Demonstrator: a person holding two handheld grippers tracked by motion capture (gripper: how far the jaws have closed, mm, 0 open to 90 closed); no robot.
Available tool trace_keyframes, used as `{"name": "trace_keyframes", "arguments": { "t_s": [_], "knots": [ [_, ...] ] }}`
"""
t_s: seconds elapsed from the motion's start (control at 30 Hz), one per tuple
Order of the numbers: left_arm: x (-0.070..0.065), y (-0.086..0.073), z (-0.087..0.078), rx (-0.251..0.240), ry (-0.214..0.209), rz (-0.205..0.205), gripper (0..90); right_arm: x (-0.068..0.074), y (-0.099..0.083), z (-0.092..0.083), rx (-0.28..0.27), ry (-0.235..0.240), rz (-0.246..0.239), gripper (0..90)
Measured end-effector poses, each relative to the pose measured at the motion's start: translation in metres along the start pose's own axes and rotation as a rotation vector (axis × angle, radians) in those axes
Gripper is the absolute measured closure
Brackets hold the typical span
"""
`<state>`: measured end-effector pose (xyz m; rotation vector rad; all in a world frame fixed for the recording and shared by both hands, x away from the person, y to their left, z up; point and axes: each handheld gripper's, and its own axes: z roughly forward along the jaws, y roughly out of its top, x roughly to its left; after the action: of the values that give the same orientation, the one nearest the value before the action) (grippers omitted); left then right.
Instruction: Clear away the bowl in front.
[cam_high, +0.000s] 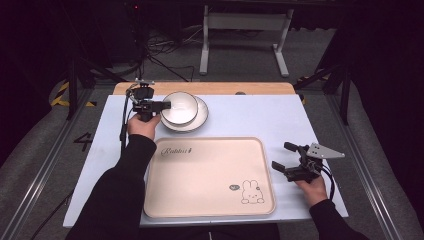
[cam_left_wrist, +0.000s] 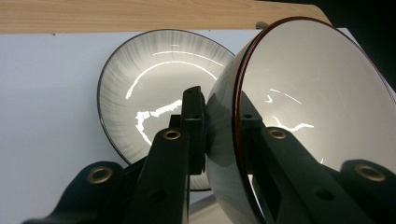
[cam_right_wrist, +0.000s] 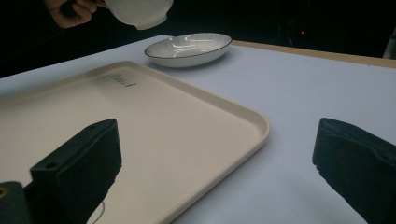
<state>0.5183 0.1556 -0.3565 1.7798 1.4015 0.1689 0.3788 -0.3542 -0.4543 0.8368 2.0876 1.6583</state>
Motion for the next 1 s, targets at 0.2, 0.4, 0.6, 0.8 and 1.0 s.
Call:
{"name": "trace_keyframes", "arguments": {
  "t_s": [0.2, 0.4, 0.6, 0.8, 1.0],
  "knots": [
    [-0.007, -0.005, -0.012, 0.003, -0.027, 0.028, 79.4, 0.0, 0.0, 0.0, -0.001, -0.001, 0.0, 1.7],
    [-0.01, -0.012, -0.023, 0.002, -0.059, 0.038, 79.3, 0.0, 0.0, 0.0, 0.0, -0.001, -0.002, 1.6],
    [-0.017, -0.017, -0.029, 0.032, -0.095, 0.065, 79.4, 0.0, 0.0, 0.0, 0.001, -0.002, -0.001, 1.6],
    [-0.032, -0.023, -0.034, 0.06, -0.124, 0.129, 79.4, 0.0, 0.0, 0.0, 0.001, -0.002, -0.002, 1.6],
    [-0.046, -0.027, -0.036, 0.102, -0.163, 0.191, 79.4, 0.0, 0.0, 0.0, 0.001, -0.002, -0.001, 1.6]
  ]
}}
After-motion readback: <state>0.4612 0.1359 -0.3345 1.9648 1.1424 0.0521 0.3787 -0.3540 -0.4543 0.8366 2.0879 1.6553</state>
